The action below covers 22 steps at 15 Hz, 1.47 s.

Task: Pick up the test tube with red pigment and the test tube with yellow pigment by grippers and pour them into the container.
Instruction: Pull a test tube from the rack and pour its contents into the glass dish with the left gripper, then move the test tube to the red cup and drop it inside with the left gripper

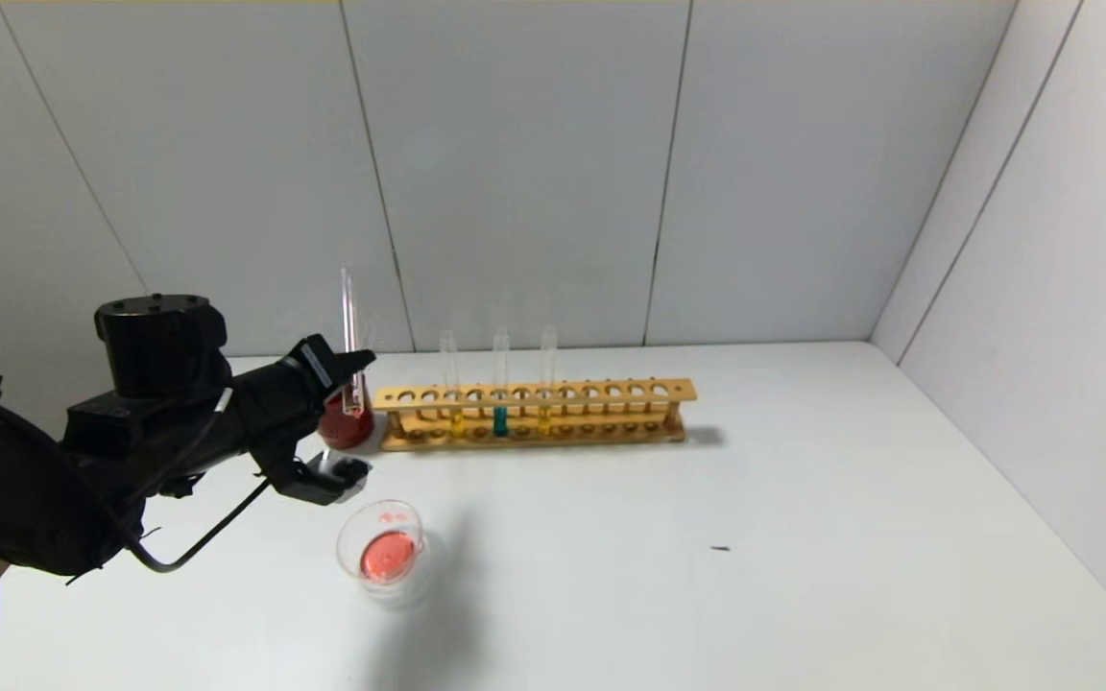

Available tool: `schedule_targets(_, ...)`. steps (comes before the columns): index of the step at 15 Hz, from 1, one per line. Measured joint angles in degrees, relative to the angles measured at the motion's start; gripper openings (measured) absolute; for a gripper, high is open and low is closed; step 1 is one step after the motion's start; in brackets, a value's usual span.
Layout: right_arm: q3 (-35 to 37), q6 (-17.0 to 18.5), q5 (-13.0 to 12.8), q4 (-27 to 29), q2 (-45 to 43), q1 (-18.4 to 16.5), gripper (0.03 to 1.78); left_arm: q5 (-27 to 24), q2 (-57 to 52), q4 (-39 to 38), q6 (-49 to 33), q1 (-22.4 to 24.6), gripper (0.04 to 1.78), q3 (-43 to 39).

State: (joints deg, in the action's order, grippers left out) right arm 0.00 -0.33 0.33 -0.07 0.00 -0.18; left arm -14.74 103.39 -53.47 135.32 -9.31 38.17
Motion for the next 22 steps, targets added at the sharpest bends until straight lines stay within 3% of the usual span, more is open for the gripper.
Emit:
schedule_targets(4, 0.0, 0.0, 0.0, 0.0, 0.0, 0.0, 1.75, 10.2, -4.4, 3.5, -18.2, 1.1, 0.32, -0.6)
schedule_targets(7, 0.0, 0.0, 0.0, 0.0, 0.0, 0.0, 1.75, 13.4, -9.2, 11.7, -36.3, 1.7, 0.32, -1.0)
schedule_targets(12, 0.0, 0.0, 0.0, 0.0, 0.0, 0.0, 1.75, 17.5, -15.2, 27.7, -73.4, 1.6, 0.32, 3.6)
schedule_targets(15, 0.0, 0.0, 0.0, 0.0, 0.0, 0.0, 1.75, 17.9, -15.9, 27.5, -98.0, 0.6, 0.32, 6.6)
schedule_targets(18, 0.0, 0.0, 0.0, 0.0, 0.0, 0.0, 1.75, 18.3, -15.2, 20.2, -120.6, 0.6, 0.32, 7.6)
schedule_targets(22, 0.0, 0.0, 0.0, 0.0, 0.0, 0.0, 1.75, 18.0, -11.0, 16.7, -133.9, 2.3, 0.32, 9.8)
